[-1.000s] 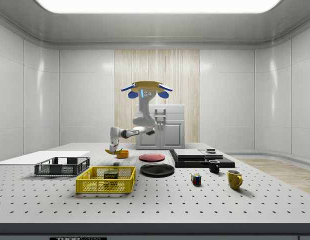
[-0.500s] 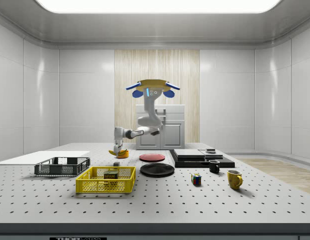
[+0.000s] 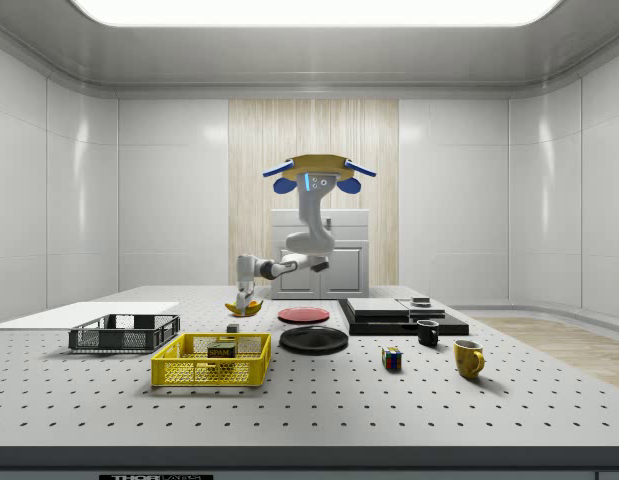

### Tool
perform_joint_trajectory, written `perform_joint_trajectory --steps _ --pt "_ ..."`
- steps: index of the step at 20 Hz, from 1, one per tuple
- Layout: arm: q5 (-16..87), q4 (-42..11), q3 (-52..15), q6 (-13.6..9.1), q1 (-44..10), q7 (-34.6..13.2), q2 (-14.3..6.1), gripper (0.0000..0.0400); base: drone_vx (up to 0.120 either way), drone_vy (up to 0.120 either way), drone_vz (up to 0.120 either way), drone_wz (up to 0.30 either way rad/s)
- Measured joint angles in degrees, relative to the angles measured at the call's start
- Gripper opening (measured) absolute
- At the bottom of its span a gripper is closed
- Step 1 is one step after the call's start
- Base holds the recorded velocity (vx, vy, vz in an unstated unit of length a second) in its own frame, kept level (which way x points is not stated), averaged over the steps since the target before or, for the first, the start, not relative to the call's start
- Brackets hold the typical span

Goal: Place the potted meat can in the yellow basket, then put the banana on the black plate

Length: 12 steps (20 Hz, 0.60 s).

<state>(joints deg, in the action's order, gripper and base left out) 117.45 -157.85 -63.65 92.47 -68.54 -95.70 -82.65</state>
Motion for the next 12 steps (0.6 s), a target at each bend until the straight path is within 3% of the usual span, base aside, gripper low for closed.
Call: perform_joint_trajectory --steps 9,12 --pt "-0.11 0.02 -0.04 0.22 -0.12 -0.09 -0.23 0.0200 -0.120 0.120 0.000 0.000" --pt "-0.15 0.03 -0.05 0.28 -0.16 -0.12 -0.31 0.0200 -0.120 0.000 0.000 0.000"
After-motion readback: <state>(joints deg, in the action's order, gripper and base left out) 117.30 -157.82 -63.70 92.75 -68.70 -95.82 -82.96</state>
